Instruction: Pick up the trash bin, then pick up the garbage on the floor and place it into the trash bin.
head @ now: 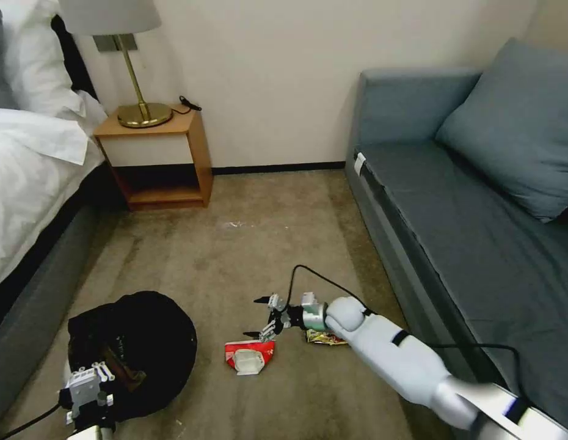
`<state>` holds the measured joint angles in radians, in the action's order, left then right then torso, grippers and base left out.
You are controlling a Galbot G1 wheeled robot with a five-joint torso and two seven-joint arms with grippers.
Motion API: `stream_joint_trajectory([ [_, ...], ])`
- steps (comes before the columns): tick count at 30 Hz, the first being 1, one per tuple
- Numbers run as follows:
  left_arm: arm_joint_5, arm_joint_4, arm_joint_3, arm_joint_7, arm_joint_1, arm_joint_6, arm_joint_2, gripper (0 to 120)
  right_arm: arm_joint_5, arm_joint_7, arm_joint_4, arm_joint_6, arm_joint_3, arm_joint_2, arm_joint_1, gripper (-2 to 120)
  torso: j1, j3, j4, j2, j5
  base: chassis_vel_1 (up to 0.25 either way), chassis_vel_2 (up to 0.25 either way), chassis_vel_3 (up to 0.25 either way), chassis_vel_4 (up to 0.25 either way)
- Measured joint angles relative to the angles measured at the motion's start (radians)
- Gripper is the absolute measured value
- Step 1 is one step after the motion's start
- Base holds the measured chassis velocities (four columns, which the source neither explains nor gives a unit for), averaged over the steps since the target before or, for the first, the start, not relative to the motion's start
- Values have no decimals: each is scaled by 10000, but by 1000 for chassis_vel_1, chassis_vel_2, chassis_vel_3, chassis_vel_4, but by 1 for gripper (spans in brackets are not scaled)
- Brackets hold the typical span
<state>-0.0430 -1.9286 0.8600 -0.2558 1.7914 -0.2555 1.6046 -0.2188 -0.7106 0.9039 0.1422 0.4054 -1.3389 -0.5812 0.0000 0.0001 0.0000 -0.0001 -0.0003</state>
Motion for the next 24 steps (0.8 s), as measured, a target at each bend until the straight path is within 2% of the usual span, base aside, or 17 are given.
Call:
stream_joint_trajectory([
  [4, 0, 8, -10, 36, -21, 37, 5, 5, 846, -34, -888, 282, 20, -522, 75, 100, 0, 0, 1, 0, 2, 0, 0, 0, 0],
  [6, 16, 83, -19, 52, -75, 79, 6, 5, 1972, -51, -1953, 664, -129, -1184, 82, 100, 0, 0, 1, 0, 2, 0, 0, 0, 0],
  [15, 137, 220, -22, 63, -231, 194, -41, 5, 3350, 130, -3384, 1355, -417, -1692, 64, 100, 0, 0, -1, 1, 1, 0, 0, 0, 0],
  [17, 142, 299, -30, 66, -271, 198, -31, 5, 3910, 385, -4033, 1770, -812, -1976, 126, 100, 0, 0, 0, 0, 3, 0, 0, 0, 0],
  [20, 141, 372, -32, 67, -304, 191, -14, 5, 4091, 258, -4318, 1920, -1064, -2111, 185, 94, 0, -1, 1, 1, 4, 0, 0, 0, 0],
  [24, 136, 471, -38, 67, -348, 136, 27, 5, 4250, -373, -4328, 2089, -1266, -2037, 126, 73, 0, -2, 1, 2, 7, 0, 0, 0, 0],
])
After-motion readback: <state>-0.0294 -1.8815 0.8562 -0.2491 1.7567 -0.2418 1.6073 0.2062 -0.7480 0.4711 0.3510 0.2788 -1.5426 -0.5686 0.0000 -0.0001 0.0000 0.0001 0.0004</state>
